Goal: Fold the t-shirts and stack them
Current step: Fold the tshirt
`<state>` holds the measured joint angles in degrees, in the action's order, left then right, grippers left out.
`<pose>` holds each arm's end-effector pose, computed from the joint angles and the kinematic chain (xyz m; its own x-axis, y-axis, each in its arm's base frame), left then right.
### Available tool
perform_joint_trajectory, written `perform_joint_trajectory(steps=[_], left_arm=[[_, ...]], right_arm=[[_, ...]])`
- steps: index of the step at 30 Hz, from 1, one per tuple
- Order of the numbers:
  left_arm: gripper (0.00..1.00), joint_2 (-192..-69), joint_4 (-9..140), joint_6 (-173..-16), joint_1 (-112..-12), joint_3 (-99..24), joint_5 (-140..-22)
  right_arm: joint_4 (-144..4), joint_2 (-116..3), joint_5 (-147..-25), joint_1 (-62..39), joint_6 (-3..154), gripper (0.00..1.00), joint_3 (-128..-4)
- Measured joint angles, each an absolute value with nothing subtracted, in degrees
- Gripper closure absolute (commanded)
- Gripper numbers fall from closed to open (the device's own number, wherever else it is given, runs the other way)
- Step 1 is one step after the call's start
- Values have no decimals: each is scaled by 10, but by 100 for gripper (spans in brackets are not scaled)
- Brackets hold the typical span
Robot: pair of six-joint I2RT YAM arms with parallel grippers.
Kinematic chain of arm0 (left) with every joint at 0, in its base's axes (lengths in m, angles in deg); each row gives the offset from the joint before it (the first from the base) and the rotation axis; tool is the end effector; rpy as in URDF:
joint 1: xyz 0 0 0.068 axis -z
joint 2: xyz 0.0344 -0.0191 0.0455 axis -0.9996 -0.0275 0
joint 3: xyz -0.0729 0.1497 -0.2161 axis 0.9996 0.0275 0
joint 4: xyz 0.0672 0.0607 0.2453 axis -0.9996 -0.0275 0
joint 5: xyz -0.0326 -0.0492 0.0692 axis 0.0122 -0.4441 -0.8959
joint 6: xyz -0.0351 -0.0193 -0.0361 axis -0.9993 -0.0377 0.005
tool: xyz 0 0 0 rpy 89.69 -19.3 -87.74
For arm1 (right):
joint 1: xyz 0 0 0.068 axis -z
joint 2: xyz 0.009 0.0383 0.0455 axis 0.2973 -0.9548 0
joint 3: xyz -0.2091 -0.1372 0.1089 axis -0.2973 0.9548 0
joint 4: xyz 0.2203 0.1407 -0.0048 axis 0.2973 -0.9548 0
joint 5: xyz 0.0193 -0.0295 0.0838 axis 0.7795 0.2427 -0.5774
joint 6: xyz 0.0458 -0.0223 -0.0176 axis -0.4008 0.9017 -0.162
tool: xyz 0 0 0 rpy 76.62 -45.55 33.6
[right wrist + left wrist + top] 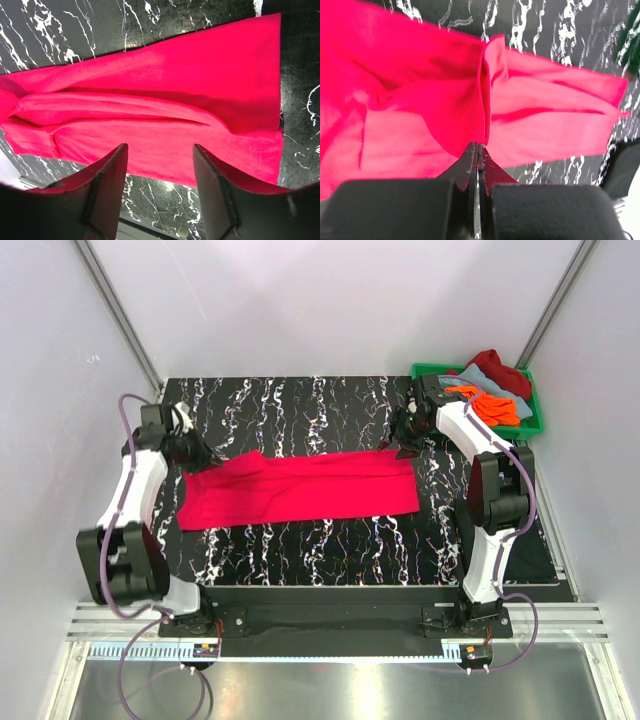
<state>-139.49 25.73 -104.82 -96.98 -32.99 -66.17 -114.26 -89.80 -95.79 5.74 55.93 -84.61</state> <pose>0.3077 0.0321 0.2763 -0.7795 -0.4639 -0.4208 -0.2165 0.8300 -0.5139 0.4142 0.0954 0.2291 -0.9341 0.2397 -0.2647 0.1086 0.8967 0.4291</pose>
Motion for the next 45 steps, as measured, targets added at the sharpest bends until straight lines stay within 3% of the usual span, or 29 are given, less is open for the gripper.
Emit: perform_joint_trajectory(steps=[6,17,24,45], left_arm=[[100,-1280,248,-1055,-969,-251,-660],[100,-1172,214,-1077,-969,-134,-689],[95,-1164,190,-1093,-969,-113,-750],[95,-1239,198,-1113,-1002,-115,-789]], right_arm=[[-1139,-900,-944,60,547,50,-844],[-1135,-932,-925,76,539,52,-835],[-1130,-947,-928,78,539,53,-830],[-1111,-937,-925,78,558,51,-759]])
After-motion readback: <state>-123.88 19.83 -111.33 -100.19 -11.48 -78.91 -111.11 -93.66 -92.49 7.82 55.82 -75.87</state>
